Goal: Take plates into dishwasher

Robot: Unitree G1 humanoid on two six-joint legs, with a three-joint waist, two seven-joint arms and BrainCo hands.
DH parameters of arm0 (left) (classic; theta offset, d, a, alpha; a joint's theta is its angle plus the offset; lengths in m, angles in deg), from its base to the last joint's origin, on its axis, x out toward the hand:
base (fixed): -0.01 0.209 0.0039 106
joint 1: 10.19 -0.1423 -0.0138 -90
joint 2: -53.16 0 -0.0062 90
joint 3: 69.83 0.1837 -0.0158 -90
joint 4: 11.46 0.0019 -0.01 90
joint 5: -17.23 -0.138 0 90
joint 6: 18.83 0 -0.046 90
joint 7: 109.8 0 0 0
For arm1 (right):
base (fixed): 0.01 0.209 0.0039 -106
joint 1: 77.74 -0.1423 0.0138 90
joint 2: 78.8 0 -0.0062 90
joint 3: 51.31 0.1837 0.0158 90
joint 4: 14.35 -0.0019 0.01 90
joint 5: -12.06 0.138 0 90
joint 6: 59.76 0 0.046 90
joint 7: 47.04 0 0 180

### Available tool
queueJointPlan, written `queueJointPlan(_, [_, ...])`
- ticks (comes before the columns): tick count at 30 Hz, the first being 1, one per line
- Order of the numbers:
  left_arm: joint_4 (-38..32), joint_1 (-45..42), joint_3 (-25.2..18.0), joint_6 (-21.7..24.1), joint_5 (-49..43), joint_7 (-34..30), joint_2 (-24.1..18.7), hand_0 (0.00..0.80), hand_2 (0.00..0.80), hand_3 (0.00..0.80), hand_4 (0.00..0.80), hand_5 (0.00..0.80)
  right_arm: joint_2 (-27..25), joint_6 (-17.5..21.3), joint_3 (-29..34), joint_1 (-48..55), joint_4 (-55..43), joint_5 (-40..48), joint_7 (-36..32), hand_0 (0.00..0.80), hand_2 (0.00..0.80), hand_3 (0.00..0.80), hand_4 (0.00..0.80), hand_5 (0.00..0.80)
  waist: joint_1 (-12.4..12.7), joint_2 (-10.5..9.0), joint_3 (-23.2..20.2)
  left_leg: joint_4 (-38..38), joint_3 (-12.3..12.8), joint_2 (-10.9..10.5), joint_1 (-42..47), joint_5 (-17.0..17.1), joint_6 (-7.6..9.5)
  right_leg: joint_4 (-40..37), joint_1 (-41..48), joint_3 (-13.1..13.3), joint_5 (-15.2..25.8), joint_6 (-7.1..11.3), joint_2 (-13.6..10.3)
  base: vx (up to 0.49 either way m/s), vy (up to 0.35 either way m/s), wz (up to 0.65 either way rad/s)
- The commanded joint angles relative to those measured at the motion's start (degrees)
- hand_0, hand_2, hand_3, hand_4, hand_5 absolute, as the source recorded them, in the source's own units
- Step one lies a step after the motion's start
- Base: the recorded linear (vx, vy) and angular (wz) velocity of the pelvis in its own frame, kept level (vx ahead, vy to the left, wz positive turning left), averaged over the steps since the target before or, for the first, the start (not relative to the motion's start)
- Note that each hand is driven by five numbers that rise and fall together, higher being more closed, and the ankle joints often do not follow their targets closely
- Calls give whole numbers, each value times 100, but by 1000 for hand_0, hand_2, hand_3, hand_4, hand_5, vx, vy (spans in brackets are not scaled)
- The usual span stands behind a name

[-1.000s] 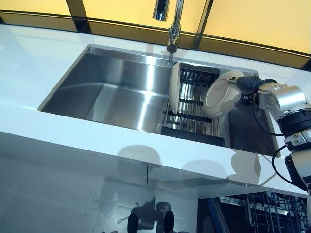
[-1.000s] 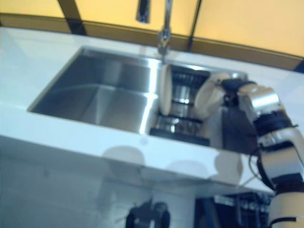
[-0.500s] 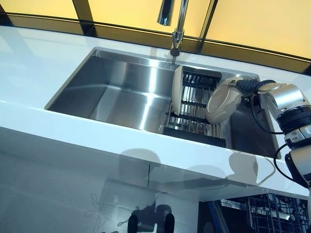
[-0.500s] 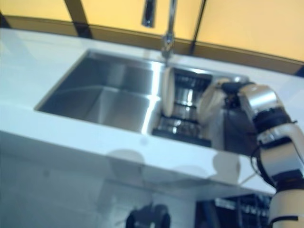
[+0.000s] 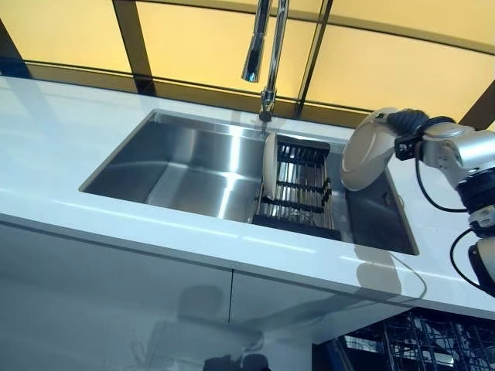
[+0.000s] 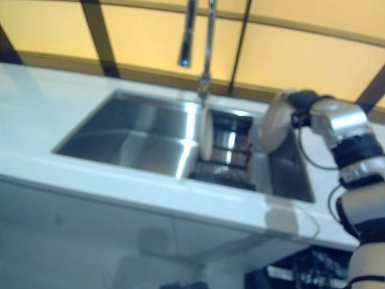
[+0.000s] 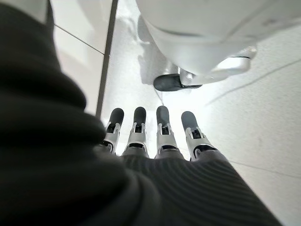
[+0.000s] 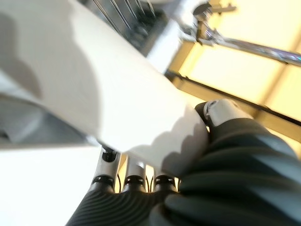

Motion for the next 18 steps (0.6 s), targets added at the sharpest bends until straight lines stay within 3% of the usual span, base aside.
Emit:
queueJointPlan(1, [443, 79, 203, 100, -114, 23, -96, 0, 0, 0, 0, 0, -575, 488, -198, -968, 211, -94, 174, 800, 800, 800, 800, 800, -89, -163, -255, -8, 323, -65, 54, -347, 79, -2, 313, 151, -331, 472, -94, -21, 11, -17])
queueJointPlan(10, [439, 107, 233, 10, -218, 34, -78, 0, 0, 0, 0, 0, -1104, 674, -724, -1335, 160, -1086, -284, 800, 800, 800, 800, 800, -337, -202, -483, -8, 518, -33, 174, -426, 116, -2, 288, 494, -272, 499, -20, -21, 0, -14])
queueJointPlan(18, [374, 120, 259, -53, -450, -55, -114, 0, 0, 0, 0, 0, -1726, 1004, -828, -1155, 15, -1172, -784, 800, 800, 800, 800, 800, -639, -195, -605, -8, 848, 38, 266, -506, 139, -2, 194, 785, -185, 572, 32, -2, -9, -24])
